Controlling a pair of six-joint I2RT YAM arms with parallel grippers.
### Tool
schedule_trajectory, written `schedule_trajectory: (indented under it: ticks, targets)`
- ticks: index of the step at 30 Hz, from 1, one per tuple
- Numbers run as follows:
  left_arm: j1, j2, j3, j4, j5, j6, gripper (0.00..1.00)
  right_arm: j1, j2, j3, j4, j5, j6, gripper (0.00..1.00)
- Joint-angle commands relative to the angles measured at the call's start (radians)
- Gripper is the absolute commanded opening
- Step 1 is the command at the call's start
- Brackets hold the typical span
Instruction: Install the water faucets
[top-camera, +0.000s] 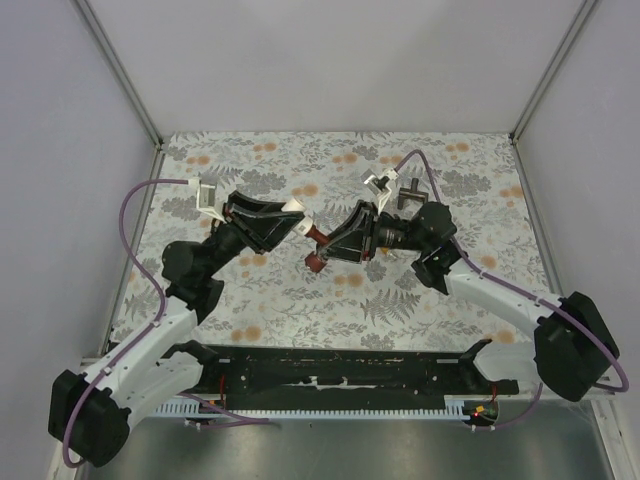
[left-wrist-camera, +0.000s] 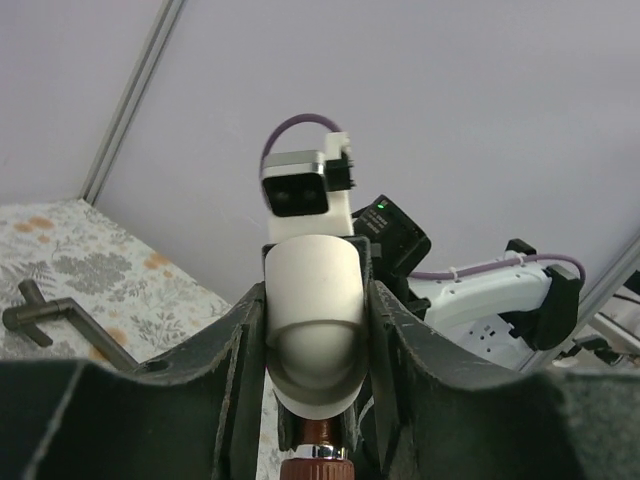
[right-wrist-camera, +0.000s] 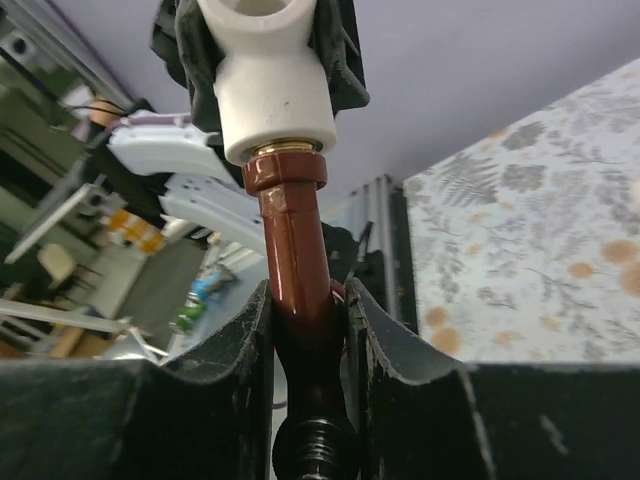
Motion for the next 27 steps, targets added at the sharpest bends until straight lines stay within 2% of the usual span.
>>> schedule_trajectory:
  ticks: [1, 5, 8, 10, 13, 15, 24, 27]
  targets:
    - [-0.022, -0.022, 0.026, 0.281, 0.256, 0.08, 0.02, -0.05, 0.122, -0.025, 0.241, 0.053, 0.44, 0.06]
    - [-0.022, -0.036, 0.048, 0.246, 0.305, 0.104, 0.02, -0.053, 0.237, -0.022, 0.506, 0.019, 0.638, 0.06]
    - [-0.022, -0.056, 0.037, 0.18, 0.258, 0.138, 0.02, -0.057, 0.293, -0.016, 0.623, 0.015, 0.714, 0.11]
    - [-0.022, -0.076, 0.025, 0.122, 0.204, 0.161, 0.02, -0.065, 0.285, -0.019, 0.604, 0.015, 0.688, 0.26]
    - [-0.019, -0.119, 0.012, 0.0, 0.111, 0.204, 0.02, -0.08, 0.238, -0.024, 0.487, 0.015, 0.589, 0.53]
    - [-0.019, -0.142, 0.012, -0.085, 0.051, 0.224, 0.02, -0.096, 0.195, -0.025, 0.403, 0.019, 0.52, 0.98]
    - [-0.016, -0.214, 0.037, -0.403, -0.252, 0.256, 0.02, -0.252, 0.069, -0.094, 0.174, 0.056, 0.383, 0.98]
    - [-0.016, -0.229, 0.064, -0.507, -0.333, 0.264, 0.02, -0.313, 0.0, -0.104, -0.097, 0.094, 0.239, 0.98]
